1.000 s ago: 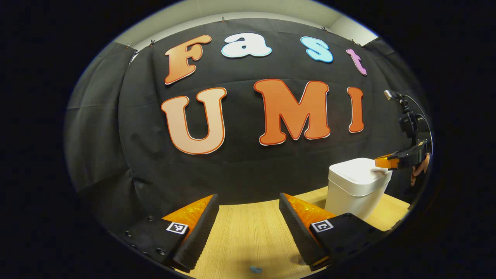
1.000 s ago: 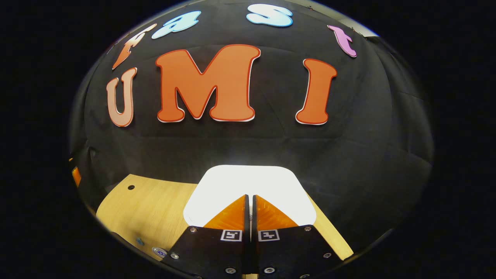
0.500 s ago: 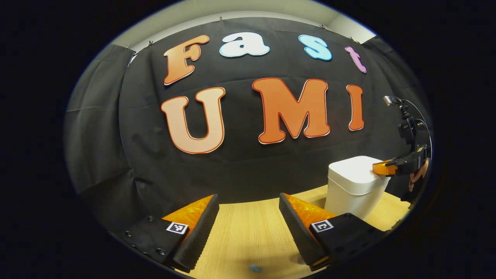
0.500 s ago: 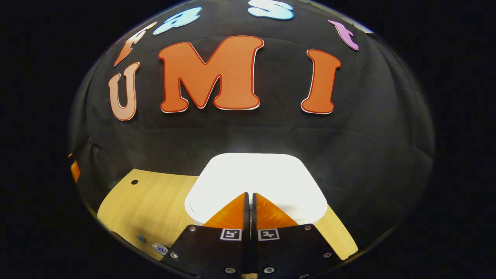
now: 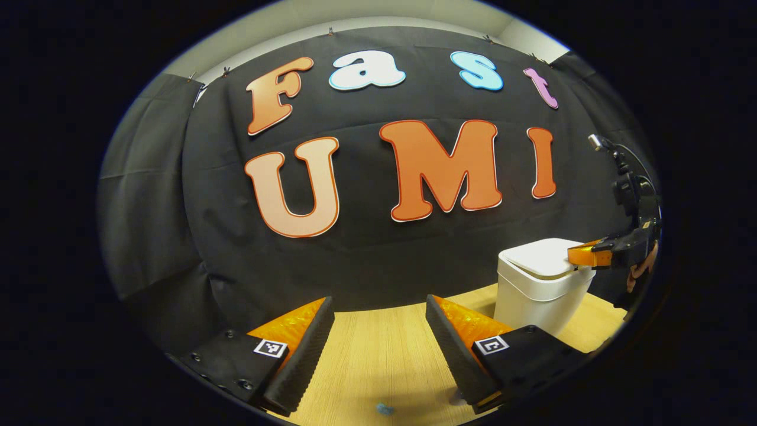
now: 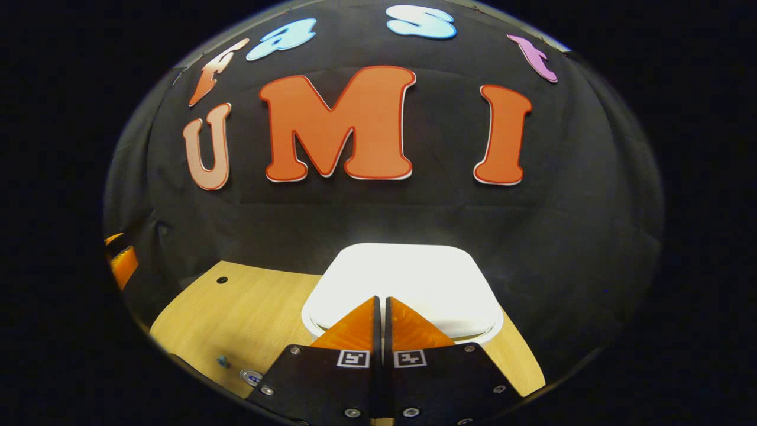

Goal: Press the lid of the desktop garbage bin to open it, pick up the crumpled paper on the desktop and throw it into the bin, then pick up the pop can on the desktop and drop it into the bin, and finally close the garbage bin lid.

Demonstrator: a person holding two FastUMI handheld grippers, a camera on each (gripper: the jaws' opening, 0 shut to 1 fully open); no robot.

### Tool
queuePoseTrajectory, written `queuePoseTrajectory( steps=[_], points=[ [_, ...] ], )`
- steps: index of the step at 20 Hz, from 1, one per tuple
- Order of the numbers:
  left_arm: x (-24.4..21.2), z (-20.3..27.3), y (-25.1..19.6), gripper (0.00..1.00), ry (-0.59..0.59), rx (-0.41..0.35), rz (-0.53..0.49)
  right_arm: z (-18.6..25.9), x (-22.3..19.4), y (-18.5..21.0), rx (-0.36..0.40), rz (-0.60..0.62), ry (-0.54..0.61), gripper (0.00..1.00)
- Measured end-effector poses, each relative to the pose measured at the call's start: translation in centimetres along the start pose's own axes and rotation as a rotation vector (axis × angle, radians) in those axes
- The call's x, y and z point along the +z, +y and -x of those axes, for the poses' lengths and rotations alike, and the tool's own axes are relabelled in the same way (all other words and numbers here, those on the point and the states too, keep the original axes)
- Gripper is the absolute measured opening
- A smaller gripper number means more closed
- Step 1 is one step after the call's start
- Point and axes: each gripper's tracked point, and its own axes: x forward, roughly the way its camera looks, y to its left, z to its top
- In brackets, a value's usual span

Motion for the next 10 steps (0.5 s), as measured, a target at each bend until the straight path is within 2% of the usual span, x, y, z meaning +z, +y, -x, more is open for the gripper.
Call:
queuePoseTrajectory(
  steps=[5,10],
  points=[
    [-0.7,0.2,-0.1,0.99,0.029,0.062,0.018,1.9,2.6,0.9,0.085,0.018,-0.059,0.0],
    [-1.9,-0.1,-0.4,0.99,0.055,0.066,0.043,3.2,3.0,2.1,0.145,0.03,-0.09,0.0]
  ],
)
